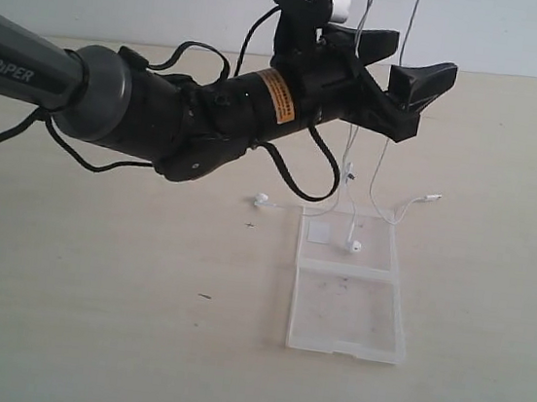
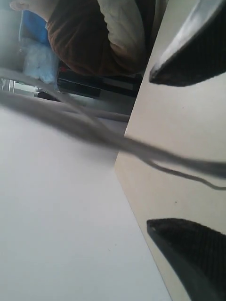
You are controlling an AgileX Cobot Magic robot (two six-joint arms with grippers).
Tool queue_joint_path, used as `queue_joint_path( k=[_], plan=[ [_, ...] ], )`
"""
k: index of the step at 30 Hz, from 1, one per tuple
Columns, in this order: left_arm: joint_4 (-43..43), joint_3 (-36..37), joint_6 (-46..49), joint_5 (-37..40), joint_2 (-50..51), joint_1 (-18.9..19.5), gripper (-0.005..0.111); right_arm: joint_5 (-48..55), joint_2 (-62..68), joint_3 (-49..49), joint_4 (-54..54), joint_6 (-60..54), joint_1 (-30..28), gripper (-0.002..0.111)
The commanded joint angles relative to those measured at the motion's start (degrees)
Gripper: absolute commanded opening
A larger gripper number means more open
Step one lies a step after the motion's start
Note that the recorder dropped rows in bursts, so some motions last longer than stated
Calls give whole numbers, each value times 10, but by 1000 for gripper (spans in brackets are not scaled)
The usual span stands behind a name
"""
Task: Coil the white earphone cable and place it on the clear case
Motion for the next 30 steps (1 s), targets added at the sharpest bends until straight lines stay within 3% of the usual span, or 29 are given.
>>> queue_joint_path(
  k=[1, 6, 12, 19, 30],
  plan=[
    [-11, -17, -4, 7, 13, -4, 74, 5, 2, 0, -6, -4, 0, 0],
    [-17, -23, -2, 14, 14, -4, 72, 5, 2, 0, -6, -4, 0, 0],
    [-26, -23, 2, 23, 14, -4, 54, 11, 2, 0, -6, -4, 0, 0],
    [-37, -23, 3, 30, 14, -4, 69, 12, 2, 0, -6, -4, 0, 0],
    [-38, -23, 3, 54, 15, -4, 69, 2, 2, 0, -4, -19, 0, 0]
  ],
)
